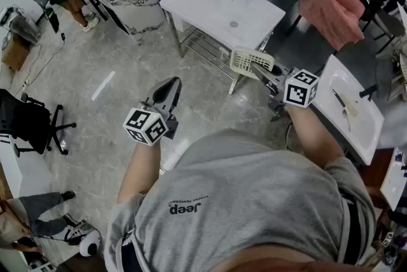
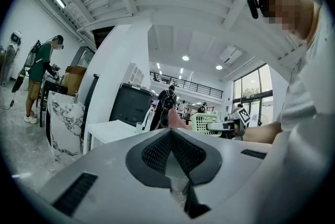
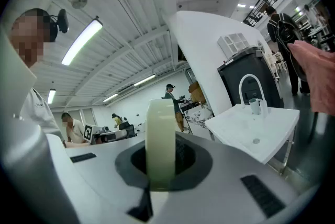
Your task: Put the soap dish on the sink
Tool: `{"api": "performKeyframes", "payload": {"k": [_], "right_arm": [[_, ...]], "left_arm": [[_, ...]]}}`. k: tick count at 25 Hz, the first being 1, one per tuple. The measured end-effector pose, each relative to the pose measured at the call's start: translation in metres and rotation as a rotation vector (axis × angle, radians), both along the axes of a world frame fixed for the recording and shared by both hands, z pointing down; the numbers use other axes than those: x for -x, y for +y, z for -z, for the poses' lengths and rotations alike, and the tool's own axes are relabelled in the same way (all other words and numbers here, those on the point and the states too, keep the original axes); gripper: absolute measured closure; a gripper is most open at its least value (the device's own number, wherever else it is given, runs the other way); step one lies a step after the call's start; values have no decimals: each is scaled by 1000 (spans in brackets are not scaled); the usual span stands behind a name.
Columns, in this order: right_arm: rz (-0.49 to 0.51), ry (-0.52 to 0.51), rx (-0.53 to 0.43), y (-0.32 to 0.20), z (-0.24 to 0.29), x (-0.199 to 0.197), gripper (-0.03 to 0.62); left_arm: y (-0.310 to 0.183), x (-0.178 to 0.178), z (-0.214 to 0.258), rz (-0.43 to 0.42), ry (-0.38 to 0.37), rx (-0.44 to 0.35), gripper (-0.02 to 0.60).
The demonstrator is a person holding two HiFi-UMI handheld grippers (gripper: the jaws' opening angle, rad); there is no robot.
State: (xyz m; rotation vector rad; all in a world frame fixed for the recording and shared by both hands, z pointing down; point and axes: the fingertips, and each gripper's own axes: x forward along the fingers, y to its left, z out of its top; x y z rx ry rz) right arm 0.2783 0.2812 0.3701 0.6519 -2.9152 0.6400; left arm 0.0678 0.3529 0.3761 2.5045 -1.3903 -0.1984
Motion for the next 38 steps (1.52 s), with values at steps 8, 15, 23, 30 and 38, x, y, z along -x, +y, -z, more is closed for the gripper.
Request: {"api": "performKeyframes", "payload": {"k": [8, 15, 23, 30, 38], "right_arm": [[9, -4, 5, -5, -3, -1, 536], [26, -7, 21, -15, 0, -10, 533], [72, -8, -2, -26, 9, -39, 531], [132, -23, -19, -31, 16, -63, 531], [159, -29, -4, -46, 7, -57, 531]], "left_arm": [[-2, -3, -4, 4, 6, 4, 568], [-8, -14, -2, 24, -1, 6, 568], [-13, -49, 5, 75, -1, -4, 568], [-13, -82, 3, 113, 10, -1, 568], [-25, -77, -4, 141, 18, 13, 568]]}}
